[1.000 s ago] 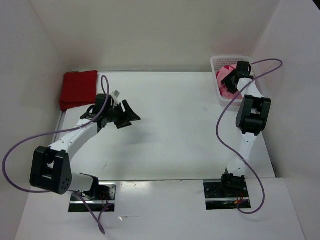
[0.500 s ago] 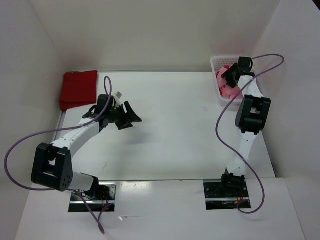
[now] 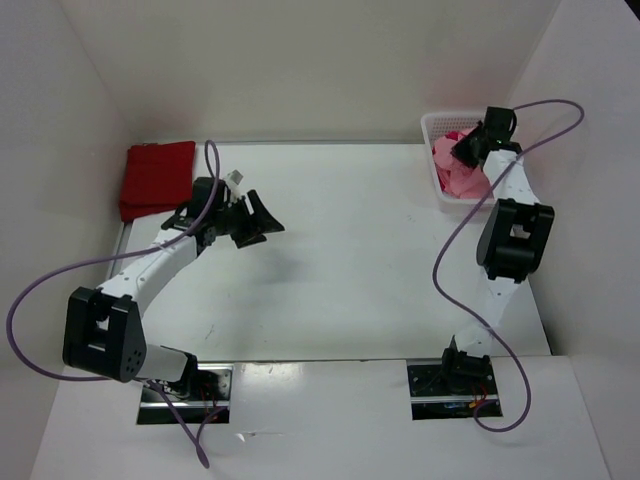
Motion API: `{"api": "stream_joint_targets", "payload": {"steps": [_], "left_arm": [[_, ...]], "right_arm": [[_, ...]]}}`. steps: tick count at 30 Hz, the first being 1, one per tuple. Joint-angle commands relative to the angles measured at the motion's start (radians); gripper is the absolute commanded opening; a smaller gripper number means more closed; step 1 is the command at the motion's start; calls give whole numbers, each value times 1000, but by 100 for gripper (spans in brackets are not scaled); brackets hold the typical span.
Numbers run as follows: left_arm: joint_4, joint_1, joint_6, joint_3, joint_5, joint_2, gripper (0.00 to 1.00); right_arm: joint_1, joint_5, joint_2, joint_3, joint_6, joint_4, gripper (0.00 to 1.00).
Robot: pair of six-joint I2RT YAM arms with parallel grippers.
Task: Fold and stack the t-shirts
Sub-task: Grab crumpled tshirt from bin with the right arm, then move the tshirt to the center of the board
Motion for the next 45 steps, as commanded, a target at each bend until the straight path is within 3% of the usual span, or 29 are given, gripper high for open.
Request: {"api": "stream_joint_targets", "payload": {"steps": [1,5,9,15,20,23,28,30,34,36,39,41,42,43,45], "left_arm": [[14,12,7,76,16,2,73],[14,33,-2,122,26,13,73],[-9,110,-27,131,36,22,73],[-18,239,-76,121,67,13,77],[-29,355,-87,121,76,-19,77],[-49,375,-87,121,67,-28,77],[-40,395,-87,87,67,-47,77],[-31,386,-73,64,58,-47,77],[-75,351,-12,32,-11,-56,77],[-89,340,1,13,-20,-56,77],[-116,313,42,-31,-46,-56,77],[-144,271,66,-53,-83,-47,77],[-156,253,67,-53,-97,-47,77],[-167,219,76,-63,-106,-36,77],[-181,186,76,-79,-115,-25,77]], "right_arm": [[-1,-79,-365,-52,13,98,0],[53,-185,-630,-78,36,100,0],[182,-297,-739,-20,48,86,0],[346,-524,-786,110,213,224,0],[381,-671,-776,86,384,405,0],[403,-696,-767,9,398,450,0],[403,-760,-757,-368,286,508,0],[403,-669,-743,-516,190,406,0],[273,-572,-776,-761,107,335,0],[231,-462,-787,-784,76,254,2],[184,-415,-760,-815,63,193,4],[184,-342,-735,-815,77,149,10],[184,-307,-723,-825,77,137,19],[184,-261,-723,-835,77,137,41],[203,-221,-741,-835,47,91,50]]}}
